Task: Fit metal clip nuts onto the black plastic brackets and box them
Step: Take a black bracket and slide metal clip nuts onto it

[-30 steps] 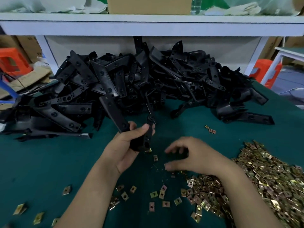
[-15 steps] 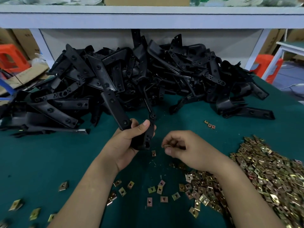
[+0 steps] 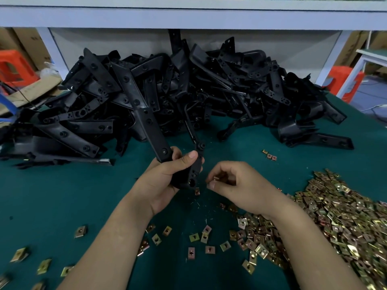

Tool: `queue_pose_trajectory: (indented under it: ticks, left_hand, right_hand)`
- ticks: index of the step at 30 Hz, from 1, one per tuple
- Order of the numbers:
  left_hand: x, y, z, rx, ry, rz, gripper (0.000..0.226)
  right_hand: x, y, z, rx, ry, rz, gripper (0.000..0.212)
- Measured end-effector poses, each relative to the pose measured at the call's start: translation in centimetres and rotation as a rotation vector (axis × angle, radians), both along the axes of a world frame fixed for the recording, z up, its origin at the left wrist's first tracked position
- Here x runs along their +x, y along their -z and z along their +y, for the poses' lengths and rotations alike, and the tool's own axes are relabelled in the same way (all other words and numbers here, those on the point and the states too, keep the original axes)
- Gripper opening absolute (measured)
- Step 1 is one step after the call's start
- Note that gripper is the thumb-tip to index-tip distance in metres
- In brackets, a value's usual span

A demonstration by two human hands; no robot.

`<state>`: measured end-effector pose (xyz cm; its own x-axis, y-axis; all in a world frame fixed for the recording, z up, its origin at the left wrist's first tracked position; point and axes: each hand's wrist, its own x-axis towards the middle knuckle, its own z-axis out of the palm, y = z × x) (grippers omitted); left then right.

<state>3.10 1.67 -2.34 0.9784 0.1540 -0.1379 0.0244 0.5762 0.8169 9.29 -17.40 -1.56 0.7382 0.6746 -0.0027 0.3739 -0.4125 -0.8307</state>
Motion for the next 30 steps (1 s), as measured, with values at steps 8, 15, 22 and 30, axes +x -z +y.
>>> queue_pose_trajectory:
  ticks: [8, 15, 22, 30]
  left_hand:
    - [-0.3, -0.3, 0.0, 0.0, 0.005, 0.019, 0.036]
    - [-0.3, -0.4, -0.3, -0.018, 0.049, 0.023, 0.037]
    - [-0.5, -0.9, -0.6, -0.137, 0.055, 0.056, 0.043]
    - [-0.7, -1.1, -0.7, -0.157, 0.061, 0.054, 0.034]
  right_hand:
    - [-0.1, -0.5, 0.0, 0.317, 0.147, 0.217, 0.016]
    - [-0.6, -0.9, 0.5, 0.606, 0.192, 0.46, 0.018]
    - [-1.0, -1.1, 1.0, 0.68, 0.156, 0.497, 0.026]
    - [-1.0, -0.8, 1.2, 0.593, 0.174, 0.364, 0.012]
